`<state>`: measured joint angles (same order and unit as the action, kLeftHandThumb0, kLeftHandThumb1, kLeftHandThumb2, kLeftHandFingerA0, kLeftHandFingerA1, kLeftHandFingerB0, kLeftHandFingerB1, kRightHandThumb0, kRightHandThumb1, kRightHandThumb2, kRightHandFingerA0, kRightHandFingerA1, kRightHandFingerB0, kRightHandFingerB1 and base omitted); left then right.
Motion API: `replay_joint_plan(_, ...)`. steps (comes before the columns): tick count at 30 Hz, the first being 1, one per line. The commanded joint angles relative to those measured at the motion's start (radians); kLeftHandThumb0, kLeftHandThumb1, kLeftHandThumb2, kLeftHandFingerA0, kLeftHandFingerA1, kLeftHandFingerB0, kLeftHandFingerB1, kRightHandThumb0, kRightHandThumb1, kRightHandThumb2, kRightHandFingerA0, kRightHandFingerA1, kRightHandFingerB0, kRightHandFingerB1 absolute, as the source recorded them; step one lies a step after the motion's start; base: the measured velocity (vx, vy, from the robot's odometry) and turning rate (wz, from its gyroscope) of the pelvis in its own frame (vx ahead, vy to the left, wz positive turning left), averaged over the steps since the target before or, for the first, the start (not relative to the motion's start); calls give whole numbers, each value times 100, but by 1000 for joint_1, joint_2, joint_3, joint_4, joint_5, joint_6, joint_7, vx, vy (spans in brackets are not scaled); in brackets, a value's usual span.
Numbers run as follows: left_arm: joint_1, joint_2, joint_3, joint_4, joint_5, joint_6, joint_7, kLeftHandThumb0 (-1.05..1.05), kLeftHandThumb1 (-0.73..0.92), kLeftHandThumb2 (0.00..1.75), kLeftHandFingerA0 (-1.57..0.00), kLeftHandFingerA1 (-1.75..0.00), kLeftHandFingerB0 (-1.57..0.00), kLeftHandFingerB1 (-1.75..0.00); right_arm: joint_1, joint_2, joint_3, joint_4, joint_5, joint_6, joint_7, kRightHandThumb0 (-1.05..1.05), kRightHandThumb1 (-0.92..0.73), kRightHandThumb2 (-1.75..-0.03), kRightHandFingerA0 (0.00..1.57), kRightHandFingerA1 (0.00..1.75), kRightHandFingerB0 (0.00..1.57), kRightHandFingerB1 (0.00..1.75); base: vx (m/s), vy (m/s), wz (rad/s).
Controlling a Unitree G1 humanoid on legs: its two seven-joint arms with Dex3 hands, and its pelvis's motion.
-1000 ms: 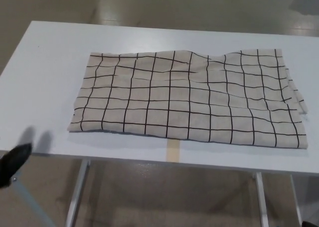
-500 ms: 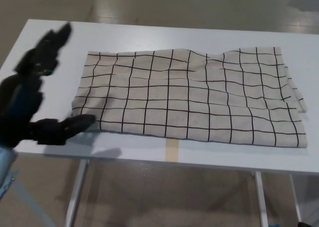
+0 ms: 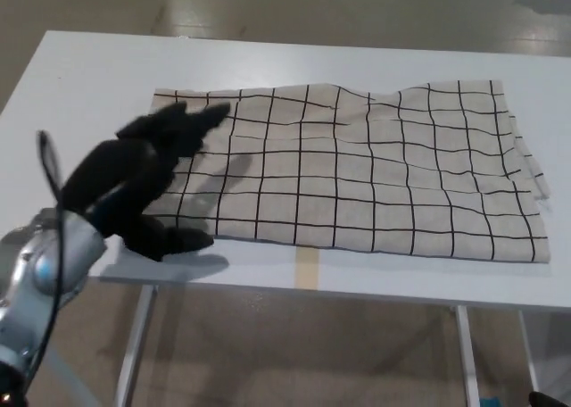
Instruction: Use the left hand to fold a white towel with checkered patterns in half.
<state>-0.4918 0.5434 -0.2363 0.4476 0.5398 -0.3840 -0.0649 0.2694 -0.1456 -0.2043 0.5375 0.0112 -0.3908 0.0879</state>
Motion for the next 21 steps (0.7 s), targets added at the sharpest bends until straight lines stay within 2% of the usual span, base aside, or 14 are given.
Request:
replay_joint_plan(1, -112, 28, -188, 201, 291, 106, 71, -61, 38, 74, 0, -4, 0, -13, 8, -9, 1, 37, -10, -80, -17, -35, -60, -58, 48, 45, 42, 41, 0, 0, 0)
replay_joint_plan(3, -127, 26, -209, 228, 295, 108, 77, -61, 38, 73, 0, -4, 0, -14, 5, -8, 0, 44, -6, -82, -15, -35, -60, -58, 48, 45, 42, 41, 0, 0, 0)
replay_joint_plan(4, -154, 15, -239, 269, 309, 121, 89, -58, 46, 54, 0, -4, 0, -17, 9, -6, 2, 37, -11, -79, -22, -34, -60, -58, 49, 45, 43, 41, 0, 0, 0)
replay_joint_plan(6, -170, 11, -259, 296, 311, 124, 105, -58, 46, 55, 0, -4, 0, -17, 10, -6, 1, 38, -11, -80, -24, -34, -60, -58, 49, 45, 43, 41, 0, 0, 0)
replay_joint_plan(7, -179, 7, -267, 312, 309, 125, 111, -59, 37, 69, 0, -4, 0, -15, 9, -6, 2, 41, -11, -77, -24, -34, -60, -58, 49, 45, 43, 41, 0, 0, 0)
replay_joint_plan(21, -308, -98, -406, 598, 339, 151, 302, -57, 37, 75, 0, -11, 0, -21, 2, -16, 4, 47, -3, -87, -11, -35, -61, -58, 49, 45, 43, 42, 0, 0, 0)
